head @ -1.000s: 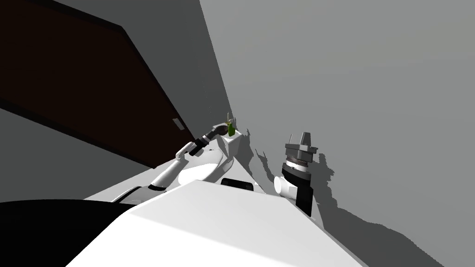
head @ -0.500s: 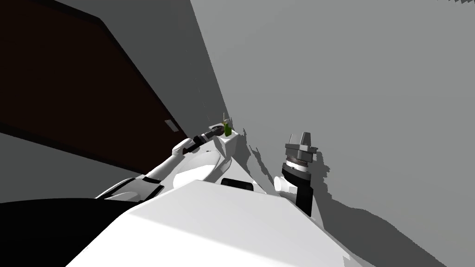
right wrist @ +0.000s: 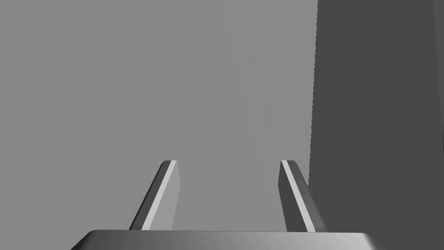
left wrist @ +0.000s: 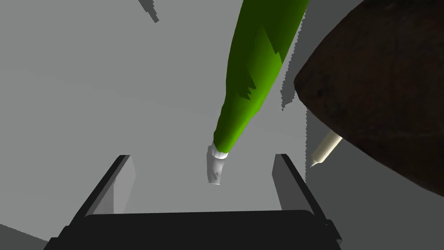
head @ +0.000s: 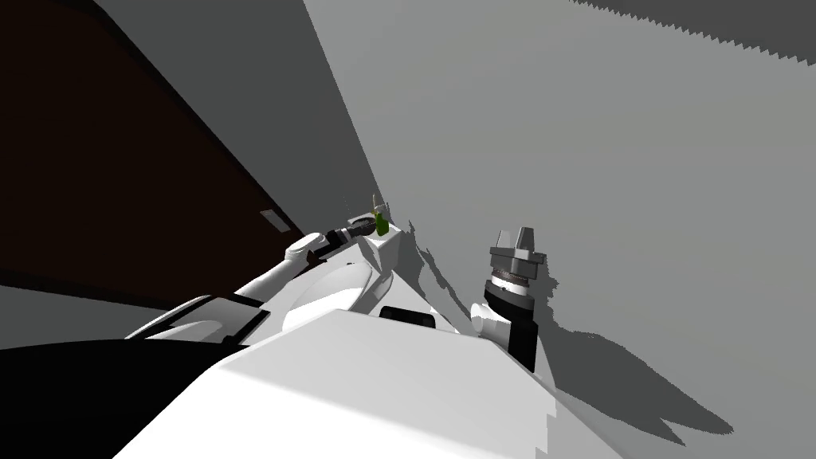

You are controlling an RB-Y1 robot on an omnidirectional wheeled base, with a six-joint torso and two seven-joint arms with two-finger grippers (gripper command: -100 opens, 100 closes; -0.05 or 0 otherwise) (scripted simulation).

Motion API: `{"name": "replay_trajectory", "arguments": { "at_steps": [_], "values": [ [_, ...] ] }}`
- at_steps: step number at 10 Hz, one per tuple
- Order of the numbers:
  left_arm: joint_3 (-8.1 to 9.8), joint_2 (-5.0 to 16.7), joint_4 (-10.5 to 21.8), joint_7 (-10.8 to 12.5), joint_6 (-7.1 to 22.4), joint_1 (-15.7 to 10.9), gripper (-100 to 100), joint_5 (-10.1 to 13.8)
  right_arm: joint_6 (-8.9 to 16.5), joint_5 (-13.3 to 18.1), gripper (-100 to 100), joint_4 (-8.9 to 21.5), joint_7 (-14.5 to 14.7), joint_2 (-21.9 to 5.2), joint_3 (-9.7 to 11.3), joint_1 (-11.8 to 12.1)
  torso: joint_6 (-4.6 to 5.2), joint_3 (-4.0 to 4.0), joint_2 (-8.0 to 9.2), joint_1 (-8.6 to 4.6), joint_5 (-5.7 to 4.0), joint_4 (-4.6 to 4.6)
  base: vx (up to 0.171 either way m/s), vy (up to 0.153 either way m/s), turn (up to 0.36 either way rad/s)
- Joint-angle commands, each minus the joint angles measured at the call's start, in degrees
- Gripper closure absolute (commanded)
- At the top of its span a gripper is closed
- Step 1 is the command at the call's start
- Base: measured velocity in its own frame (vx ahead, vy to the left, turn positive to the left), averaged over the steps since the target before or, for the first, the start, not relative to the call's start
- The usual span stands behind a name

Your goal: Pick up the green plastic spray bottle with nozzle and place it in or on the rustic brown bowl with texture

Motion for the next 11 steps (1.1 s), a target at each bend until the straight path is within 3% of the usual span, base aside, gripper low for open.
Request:
{"name": "replay_trajectory", "arguments": {
  "at_steps": [1, 8, 9, 10, 11],
  "values": [
    [-0.63, 1.97, 2.4, 0.51, -0.96, -1.28, -100, -1.62, 0.0, 0.0, 0, 0.0, 0.0, 0.0, 0.0, 0.0, 0.0, 0.0, 0.0, 0.0, 0.0, 0.0, 0.011, -0.024, -0.092],
    [-2.86, 10.87, 10.21, 2.53, -4.47, -4.94, -100, -8.97, 0.0, 0.0, 0, 0.0, 0.0, 0.0, 0.0, 0.0, 0.01, 0.01, 0.01, -0.03, -0.01, 0.0, 0.014, -0.032, -0.136],
    [-2.68, 10.12, 9.47, 2.41, -4.03, -4.62, -100, -8.31, 0.0, 0.0, 0, 0.0, 0.0, 0.0, 0.0, 0.0, 0.02, 0.01, 0.02, -0.04, -0.01, 0.01, 0.004, -0.013, -0.022],
    [-2.73, 10.21, 9.62, 2.43, -4.14, -4.7, 0, -8.44, 0.0, 0.0, 0, 0.0, 0.0, 0.0, 0.0, 0.0, -0.02, 0.03, 0.05, 0.02, 0.01, 0.01, 0.0, 0.0, 0.0],
    [-2.73, 10.2, 9.6, 2.43, -4.13, -4.7, -100, -8.43, 0.0, 0.0, 0, 0.0, 0.0, 0.0, 0.0, 0.0, -0.01, 0.04, 0.07, 0.06, 0.02, 0.02, 0.0, 0.0, 0.0]
  ]
}}
